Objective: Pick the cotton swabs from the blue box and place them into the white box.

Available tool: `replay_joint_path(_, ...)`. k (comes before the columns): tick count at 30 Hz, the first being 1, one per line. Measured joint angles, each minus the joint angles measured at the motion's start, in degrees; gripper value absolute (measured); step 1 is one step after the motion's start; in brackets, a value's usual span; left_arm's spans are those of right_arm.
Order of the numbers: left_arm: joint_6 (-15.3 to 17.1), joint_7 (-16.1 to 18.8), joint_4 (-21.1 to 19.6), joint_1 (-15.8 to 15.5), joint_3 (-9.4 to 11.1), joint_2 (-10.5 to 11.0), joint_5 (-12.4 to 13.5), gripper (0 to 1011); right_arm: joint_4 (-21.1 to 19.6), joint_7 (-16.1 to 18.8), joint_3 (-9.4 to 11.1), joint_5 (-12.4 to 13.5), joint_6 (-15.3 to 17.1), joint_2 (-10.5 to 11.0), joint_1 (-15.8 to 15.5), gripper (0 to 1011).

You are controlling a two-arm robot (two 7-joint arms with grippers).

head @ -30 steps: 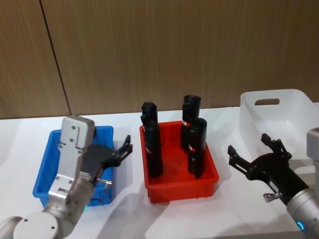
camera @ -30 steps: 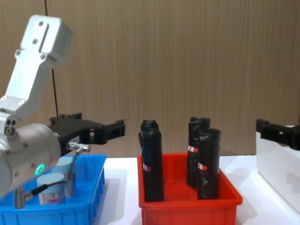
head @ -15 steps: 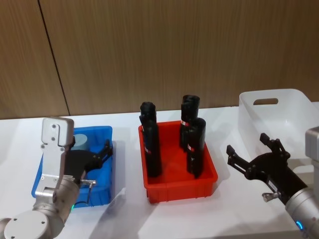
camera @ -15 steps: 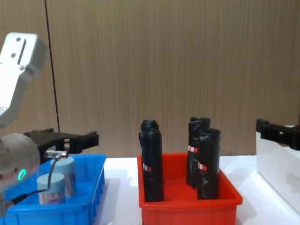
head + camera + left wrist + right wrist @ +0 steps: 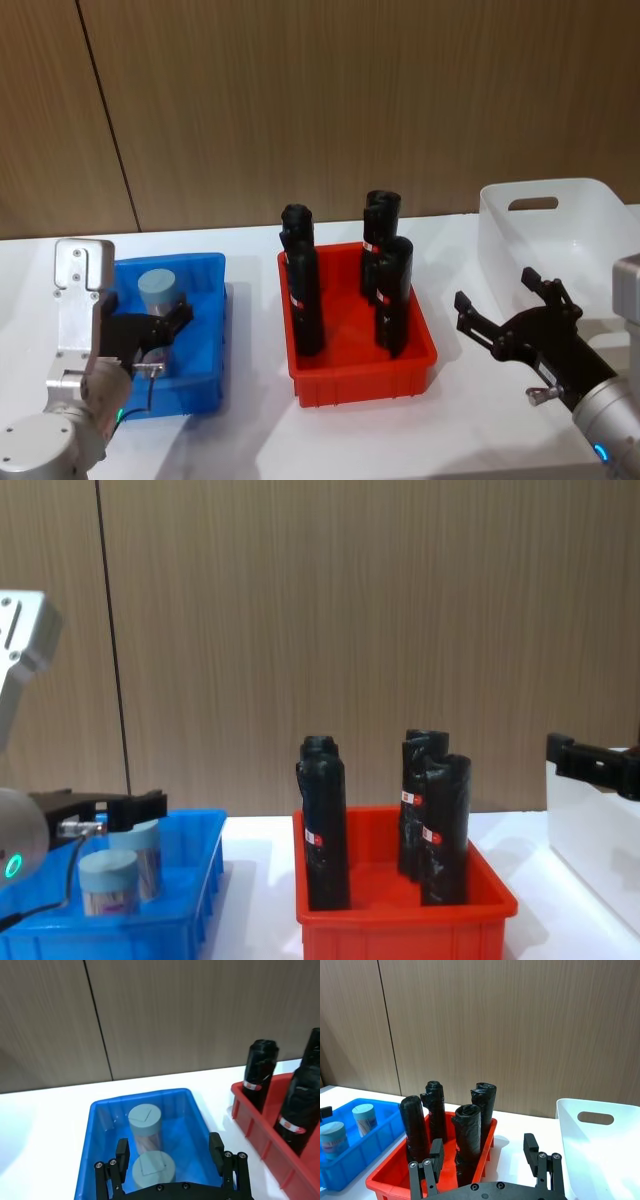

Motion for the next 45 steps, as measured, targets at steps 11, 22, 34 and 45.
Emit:
replay_joint_path(11, 1.51, -2.22, 5.31, -2.31, -1.34, -0.45, -0.95, 1003, 0.0, 0.0, 0.0, 0.0, 0.0, 0.0, 0.0, 1001)
replay_joint_path(22, 2.21, -5.37, 10.03, -4.41, -2.21, -0.85, -0.8, 1003, 0.0, 0.0, 0.0, 0.0, 0.0, 0.0, 0.0, 1002)
replay_joint_path(34, 1.92, -10.71, 14.92, -6.75, -2.61, -1.36, 0.38, 1003, 0.0, 0.0, 0.0, 0.0, 0.0, 0.0, 0.0, 1002)
replay_joint_path(45, 0.92, -14.87, 19.17, -8.67, -2.65, -2.03, 1.27, 1003, 0.0, 0.0, 0.0, 0.0, -0.01, 0.0, 0.0, 1001)
